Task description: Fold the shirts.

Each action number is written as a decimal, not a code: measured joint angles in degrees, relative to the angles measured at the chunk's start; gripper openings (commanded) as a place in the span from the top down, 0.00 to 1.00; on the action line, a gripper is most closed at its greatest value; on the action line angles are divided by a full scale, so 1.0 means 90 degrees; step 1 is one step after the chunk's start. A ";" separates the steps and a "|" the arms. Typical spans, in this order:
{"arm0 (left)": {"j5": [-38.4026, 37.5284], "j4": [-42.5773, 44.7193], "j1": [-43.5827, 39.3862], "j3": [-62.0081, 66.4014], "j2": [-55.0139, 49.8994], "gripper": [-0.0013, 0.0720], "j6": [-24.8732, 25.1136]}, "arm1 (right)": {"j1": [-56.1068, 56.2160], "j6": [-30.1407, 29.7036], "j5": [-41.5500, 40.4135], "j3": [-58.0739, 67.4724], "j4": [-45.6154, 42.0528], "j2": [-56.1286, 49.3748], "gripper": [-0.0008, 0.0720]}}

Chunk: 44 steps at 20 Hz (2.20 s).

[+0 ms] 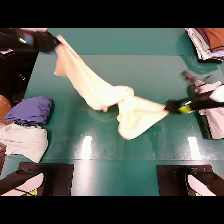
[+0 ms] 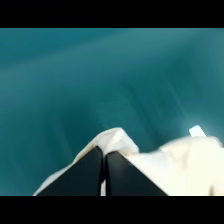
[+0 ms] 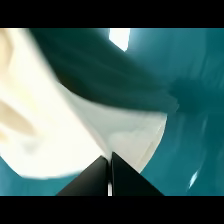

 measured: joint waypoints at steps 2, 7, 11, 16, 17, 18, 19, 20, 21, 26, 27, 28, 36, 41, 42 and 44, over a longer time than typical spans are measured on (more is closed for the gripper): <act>-0.0002 0.0051 0.0000 0.0469 0.0384 0.95 -0.0002 | -0.0515 -0.0044 0.0017 0.0702 -0.0121 0.0508 0.97; 0.0000 0.0107 -0.0002 0.1353 0.1367 0.95 -0.0002 | -0.1413 -0.0204 -0.0022 0.2159 -0.0282 0.1506 0.97; 0.0002 0.0134 0.0000 0.1853 0.1887 0.95 -0.0053 | -0.1902 -0.0289 0.0010 0.3213 -0.0316 0.1868 0.97; -0.0066 0.0194 0.0000 0.2385 0.2062 0.95 -0.0153 | -0.2402 -0.0413 0.0780 0.4699 -0.0316 0.1547 0.97; -0.0114 0.0335 0.0000 0.2363 0.2033 0.95 -0.0180 | -0.2458 -0.0425 0.0986 0.4969 -0.0308 0.1377 0.97; -0.0134 0.0520 0.0000 0.2276 0.1970 0.95 -0.0231 | -0.2499 -0.0437 0.1209 0.5229 -0.0299 0.1166 0.97; -0.0197 0.0750 -0.0002 0.2130 0.1868 0.95 -0.0304 | -0.2526 -0.0440 0.1433 0.5430 -0.0287 0.0925 0.97; -0.0253 0.0996 0.0000 0.1919 0.1710 0.95 -0.0396 | -0.2531 -0.0437 0.1634 0.5552 -0.0262 0.0690 0.97; -0.0296 0.1192 -0.0002 0.1666 0.1518 0.95 -0.0471 | -0.2487 -0.0415 0.1795 0.5598 -0.0250 0.0442 0.97; -0.0362 0.1656 -0.0002 0.0335 -0.0024 0.95 -0.0743 | -0.1860 -0.0231 0.2191 0.4850 -0.0415 -0.1025 0.97; -0.0296 0.1702 0.0000 0.0160 -0.0452 0.95 -0.0780 | -0.1683 -0.0209 0.2164 0.4609 -0.0520 -0.1370 0.97; -0.0175 0.1729 0.0000 0.0044 -0.0838 0.95 -0.0799 | -0.1525 -0.0189 0.2069 0.4413 -0.0629 -0.1690 0.97; 0.0746 0.1858 0.0010 -0.0194 -0.2492 0.25 -0.0920 | -0.0690 -0.0168 0.0971 0.4609 -0.0763 -0.3937 0.42; -0.0639 0.1872 0.0279 0.0019 -0.2499 0.32 -0.0937 | -0.0707 -0.0413 0.1469 0.4855 -0.0325 -0.4158 0.42; -0.0998 0.1870 0.0364 -0.0036 -0.2407 0.32 -0.0937 | -0.0760 -0.0498 0.1525 0.4687 -0.0175 -0.4014 0.42; -0.1530 0.1855 0.0515 -0.0452 -0.2042 0.32 -0.0935 | -0.0899 -0.0651 0.1579 0.4150 0.0165 -0.3599 0.42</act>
